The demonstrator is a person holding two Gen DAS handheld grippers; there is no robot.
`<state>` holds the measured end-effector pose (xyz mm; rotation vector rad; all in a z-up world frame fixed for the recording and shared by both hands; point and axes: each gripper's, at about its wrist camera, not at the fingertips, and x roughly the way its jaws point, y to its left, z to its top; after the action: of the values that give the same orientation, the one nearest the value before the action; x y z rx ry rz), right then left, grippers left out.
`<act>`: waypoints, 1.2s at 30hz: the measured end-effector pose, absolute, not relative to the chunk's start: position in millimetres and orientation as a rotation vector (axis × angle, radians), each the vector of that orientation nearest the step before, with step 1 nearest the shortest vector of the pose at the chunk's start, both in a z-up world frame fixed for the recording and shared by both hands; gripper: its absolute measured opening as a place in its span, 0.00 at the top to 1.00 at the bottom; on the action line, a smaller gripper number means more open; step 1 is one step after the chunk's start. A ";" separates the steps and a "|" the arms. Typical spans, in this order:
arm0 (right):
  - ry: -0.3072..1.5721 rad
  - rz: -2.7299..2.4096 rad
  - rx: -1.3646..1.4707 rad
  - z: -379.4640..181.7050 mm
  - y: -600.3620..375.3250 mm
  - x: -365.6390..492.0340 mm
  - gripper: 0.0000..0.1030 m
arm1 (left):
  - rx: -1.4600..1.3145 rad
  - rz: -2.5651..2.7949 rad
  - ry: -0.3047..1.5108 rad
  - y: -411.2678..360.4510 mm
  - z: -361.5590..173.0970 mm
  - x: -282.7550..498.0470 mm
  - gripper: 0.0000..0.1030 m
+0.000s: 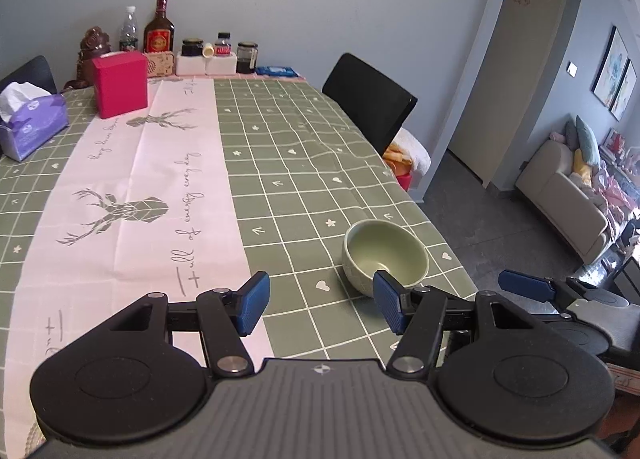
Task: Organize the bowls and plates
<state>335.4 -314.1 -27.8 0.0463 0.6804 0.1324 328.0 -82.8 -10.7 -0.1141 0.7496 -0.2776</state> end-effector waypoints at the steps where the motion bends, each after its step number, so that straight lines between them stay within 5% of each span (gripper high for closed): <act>1: 0.700 0.138 0.056 -29.0 -315.7 340.1 0.08 | -0.115 -0.277 0.764 -83.0 -12.7 334.0 0.32; 18: 0.855 0.047 0.205 -53.9 -351.5 402.8 0.08 | -0.185 -0.360 0.883 -93.2 -47.5 413.5 0.32; 28: 0.962 0.069 0.322 -75.5 -357.4 424.7 0.50 | -0.218 -0.351 1.010 -115.3 -78.4 438.2 0.42; 36: 0.989 0.059 0.380 -80.5 -356.9 436.8 0.64 | -0.243 -0.306 1.054 -126.5 -87.6 447.4 0.60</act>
<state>436.8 -356.9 -80.5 0.3798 0.9891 0.0593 447.4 -126.5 -87.6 -0.2426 1.0545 -0.3062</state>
